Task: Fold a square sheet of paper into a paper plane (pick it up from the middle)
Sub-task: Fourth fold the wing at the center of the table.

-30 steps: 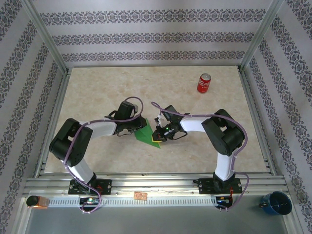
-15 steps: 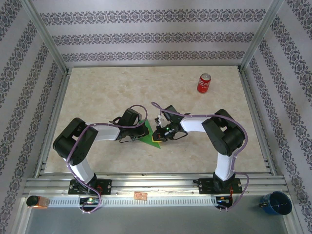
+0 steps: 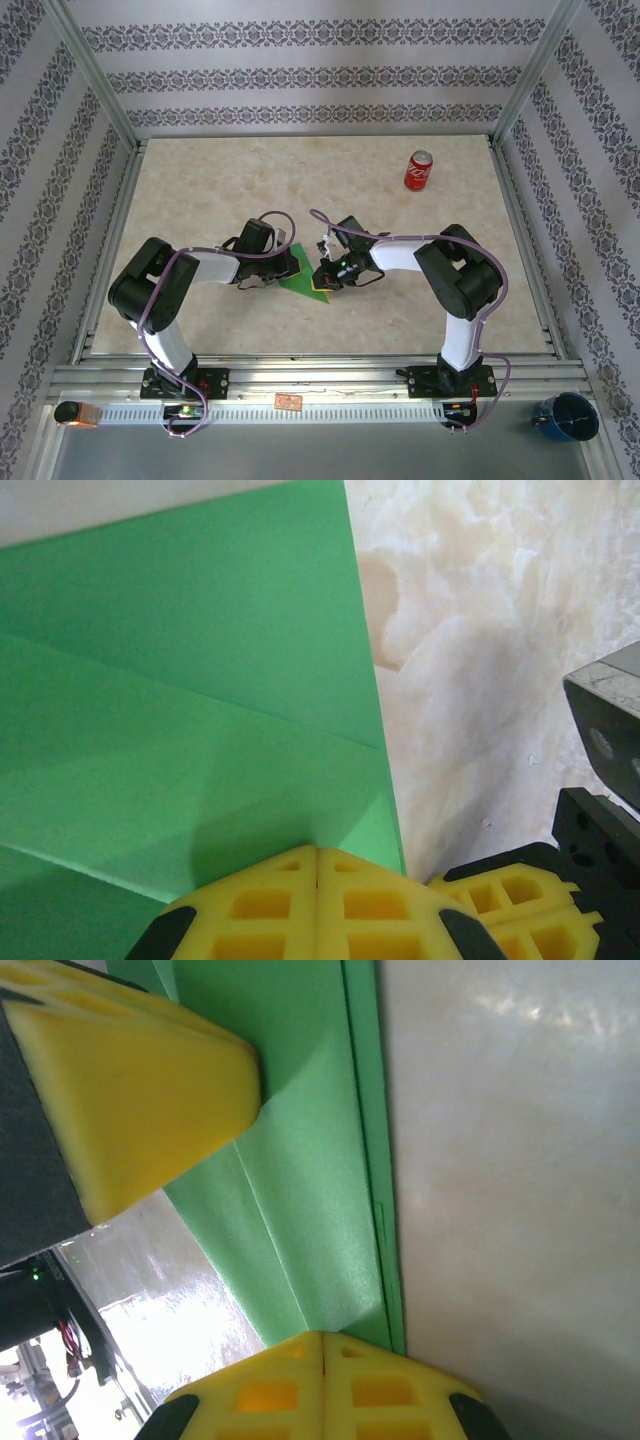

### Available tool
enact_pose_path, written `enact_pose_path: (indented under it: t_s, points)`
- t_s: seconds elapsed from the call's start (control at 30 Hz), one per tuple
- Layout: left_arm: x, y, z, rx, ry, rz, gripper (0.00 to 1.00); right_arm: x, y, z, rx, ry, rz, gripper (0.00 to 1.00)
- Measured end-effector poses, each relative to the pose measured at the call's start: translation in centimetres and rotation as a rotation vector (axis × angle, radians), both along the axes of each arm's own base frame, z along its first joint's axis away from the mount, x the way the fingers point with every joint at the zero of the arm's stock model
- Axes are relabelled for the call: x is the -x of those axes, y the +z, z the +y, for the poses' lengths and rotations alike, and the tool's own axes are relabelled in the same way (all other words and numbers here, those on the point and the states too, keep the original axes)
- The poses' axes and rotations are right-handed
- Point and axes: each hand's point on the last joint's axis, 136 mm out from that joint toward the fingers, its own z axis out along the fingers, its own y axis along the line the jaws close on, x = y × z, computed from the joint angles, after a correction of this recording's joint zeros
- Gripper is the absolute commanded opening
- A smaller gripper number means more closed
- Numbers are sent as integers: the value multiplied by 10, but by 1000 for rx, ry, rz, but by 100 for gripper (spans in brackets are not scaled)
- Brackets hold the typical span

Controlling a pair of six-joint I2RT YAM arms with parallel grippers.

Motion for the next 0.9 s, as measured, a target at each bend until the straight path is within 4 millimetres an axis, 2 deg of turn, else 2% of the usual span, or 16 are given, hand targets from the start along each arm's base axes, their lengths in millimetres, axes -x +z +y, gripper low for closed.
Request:
enact_pose_path:
  t_s: [0.47, 0.9]
  points:
    - [-14, 2, 20, 29, 9, -71, 6, -1, 0, 1, -8, 3, -12, 0]
    - [-50, 3, 73, -23, 156, -73, 9, 1, 0, -3, -4, 0, -8, 0]
